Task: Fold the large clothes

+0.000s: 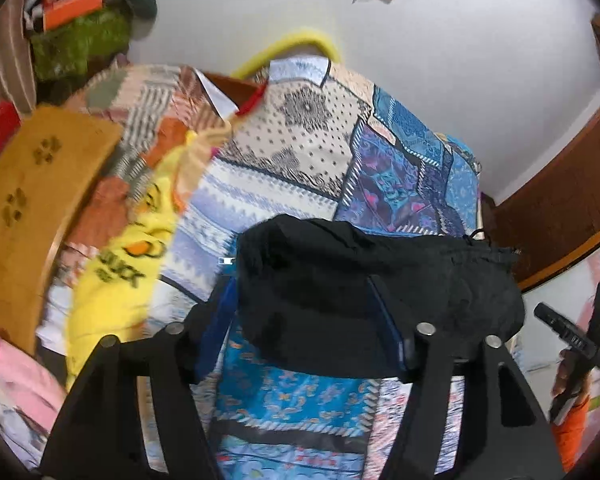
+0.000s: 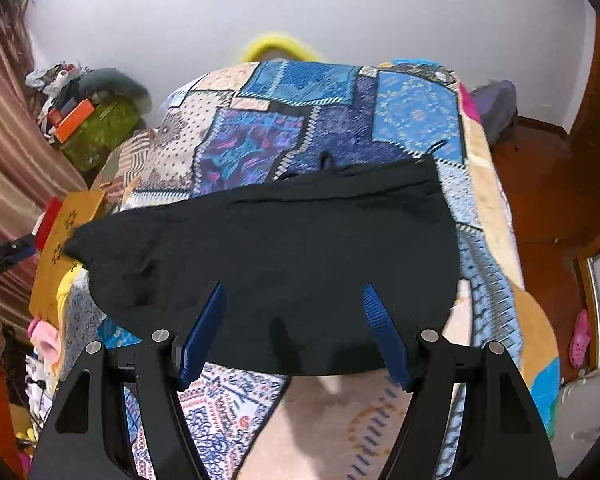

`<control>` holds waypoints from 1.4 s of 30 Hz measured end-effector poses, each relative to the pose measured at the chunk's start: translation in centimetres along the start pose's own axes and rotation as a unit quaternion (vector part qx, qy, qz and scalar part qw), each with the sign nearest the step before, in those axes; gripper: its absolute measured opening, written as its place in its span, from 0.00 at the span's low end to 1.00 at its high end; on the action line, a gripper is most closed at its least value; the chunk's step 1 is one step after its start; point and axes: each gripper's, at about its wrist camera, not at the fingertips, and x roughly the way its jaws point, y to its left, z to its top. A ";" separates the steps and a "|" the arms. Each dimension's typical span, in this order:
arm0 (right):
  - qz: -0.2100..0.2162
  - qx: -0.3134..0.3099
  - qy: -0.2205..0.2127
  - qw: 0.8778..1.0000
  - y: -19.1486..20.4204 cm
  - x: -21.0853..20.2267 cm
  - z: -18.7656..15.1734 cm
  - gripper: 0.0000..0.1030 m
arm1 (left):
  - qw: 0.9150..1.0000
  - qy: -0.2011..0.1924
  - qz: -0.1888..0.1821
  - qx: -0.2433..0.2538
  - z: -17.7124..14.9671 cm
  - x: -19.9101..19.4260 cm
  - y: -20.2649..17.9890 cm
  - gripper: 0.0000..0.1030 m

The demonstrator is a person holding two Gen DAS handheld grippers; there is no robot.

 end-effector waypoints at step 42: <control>-0.084 -0.128 -0.014 0.988 2.1 8.4 -1.8 0.76 | 0.994 0.062 -0.012 0.093 -7.0 19.2 -12.5 0.91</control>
